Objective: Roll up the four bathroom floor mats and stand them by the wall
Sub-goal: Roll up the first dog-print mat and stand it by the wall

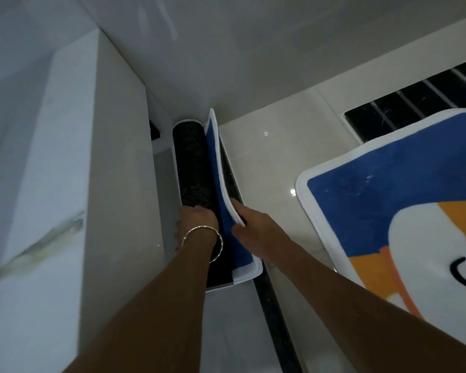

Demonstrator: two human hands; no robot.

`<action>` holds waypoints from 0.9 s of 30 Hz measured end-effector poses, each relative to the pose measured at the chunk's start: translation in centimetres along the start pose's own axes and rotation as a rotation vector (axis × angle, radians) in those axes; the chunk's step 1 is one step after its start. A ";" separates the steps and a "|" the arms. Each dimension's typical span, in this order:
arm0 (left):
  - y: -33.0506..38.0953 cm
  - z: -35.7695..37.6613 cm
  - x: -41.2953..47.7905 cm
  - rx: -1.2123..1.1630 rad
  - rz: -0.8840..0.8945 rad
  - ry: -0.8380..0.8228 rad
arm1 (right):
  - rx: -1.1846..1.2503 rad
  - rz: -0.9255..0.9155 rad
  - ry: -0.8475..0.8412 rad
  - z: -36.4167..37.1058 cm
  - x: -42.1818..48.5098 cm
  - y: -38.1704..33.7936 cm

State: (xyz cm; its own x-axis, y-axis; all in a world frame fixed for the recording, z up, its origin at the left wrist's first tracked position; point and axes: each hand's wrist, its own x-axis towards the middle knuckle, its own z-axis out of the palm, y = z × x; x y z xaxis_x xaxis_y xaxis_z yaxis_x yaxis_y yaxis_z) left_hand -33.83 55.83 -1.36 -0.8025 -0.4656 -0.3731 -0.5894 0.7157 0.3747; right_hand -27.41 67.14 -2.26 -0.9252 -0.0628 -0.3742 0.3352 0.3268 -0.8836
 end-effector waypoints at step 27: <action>-1.2 3.1 3.1 -0.325 -0.150 -0.125 | -0.083 0.074 -0.218 3.3 1.8 0.7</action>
State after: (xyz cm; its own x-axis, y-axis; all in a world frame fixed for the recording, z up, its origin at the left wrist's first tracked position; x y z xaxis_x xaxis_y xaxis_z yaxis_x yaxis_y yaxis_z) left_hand -35.28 55.13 -5.56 -0.6994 -0.4712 -0.5374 -0.7142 0.4329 0.5500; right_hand -28.23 64.17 -4.45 -0.8353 -0.2347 -0.4972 0.3769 0.4138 -0.8287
